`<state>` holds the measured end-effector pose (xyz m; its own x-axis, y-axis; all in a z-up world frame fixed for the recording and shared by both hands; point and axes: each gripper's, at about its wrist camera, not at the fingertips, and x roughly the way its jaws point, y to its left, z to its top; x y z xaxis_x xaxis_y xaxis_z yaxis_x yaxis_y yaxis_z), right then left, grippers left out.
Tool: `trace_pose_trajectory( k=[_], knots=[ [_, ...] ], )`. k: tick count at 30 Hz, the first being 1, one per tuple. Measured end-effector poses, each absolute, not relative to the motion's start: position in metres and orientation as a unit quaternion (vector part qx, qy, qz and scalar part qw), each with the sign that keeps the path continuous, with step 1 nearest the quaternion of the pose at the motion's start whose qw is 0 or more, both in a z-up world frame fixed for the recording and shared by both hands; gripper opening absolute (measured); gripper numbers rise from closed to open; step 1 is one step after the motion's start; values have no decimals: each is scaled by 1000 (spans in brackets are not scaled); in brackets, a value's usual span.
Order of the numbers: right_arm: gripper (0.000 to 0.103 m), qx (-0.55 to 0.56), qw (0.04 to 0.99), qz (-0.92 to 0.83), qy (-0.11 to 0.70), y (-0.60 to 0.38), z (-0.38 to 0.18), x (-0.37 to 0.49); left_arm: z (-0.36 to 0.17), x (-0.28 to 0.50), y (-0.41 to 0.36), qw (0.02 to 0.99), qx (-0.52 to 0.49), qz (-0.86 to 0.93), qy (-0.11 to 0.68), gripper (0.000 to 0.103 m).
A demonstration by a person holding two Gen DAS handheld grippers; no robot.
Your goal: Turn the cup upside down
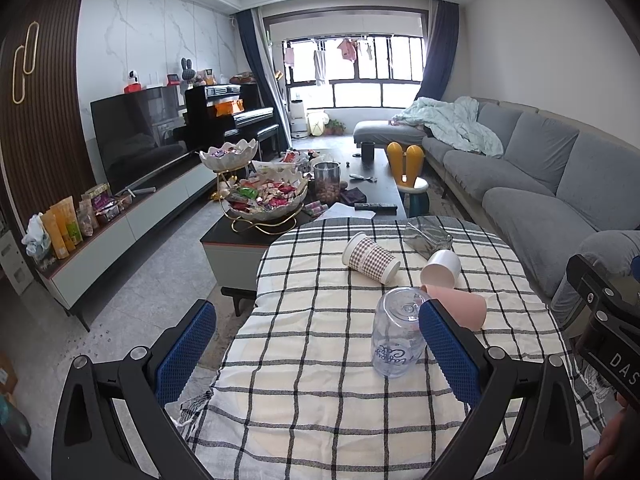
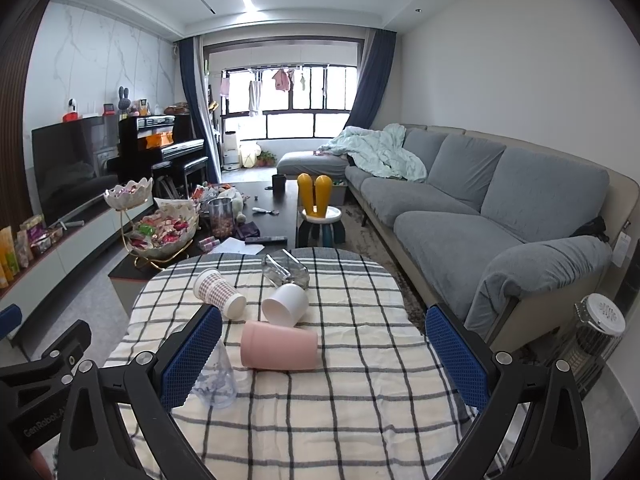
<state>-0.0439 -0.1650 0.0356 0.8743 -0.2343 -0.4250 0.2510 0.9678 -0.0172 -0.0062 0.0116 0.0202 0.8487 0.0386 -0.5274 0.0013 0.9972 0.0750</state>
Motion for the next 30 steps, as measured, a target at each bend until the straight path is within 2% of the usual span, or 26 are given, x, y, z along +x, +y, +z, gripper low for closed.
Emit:
trace_pose_trajectory(
  k=[30],
  knots=[
    [102, 22, 967, -126, 222, -167, 35, -42, 15, 0, 14, 956, 28, 16, 293, 103]
  ],
)
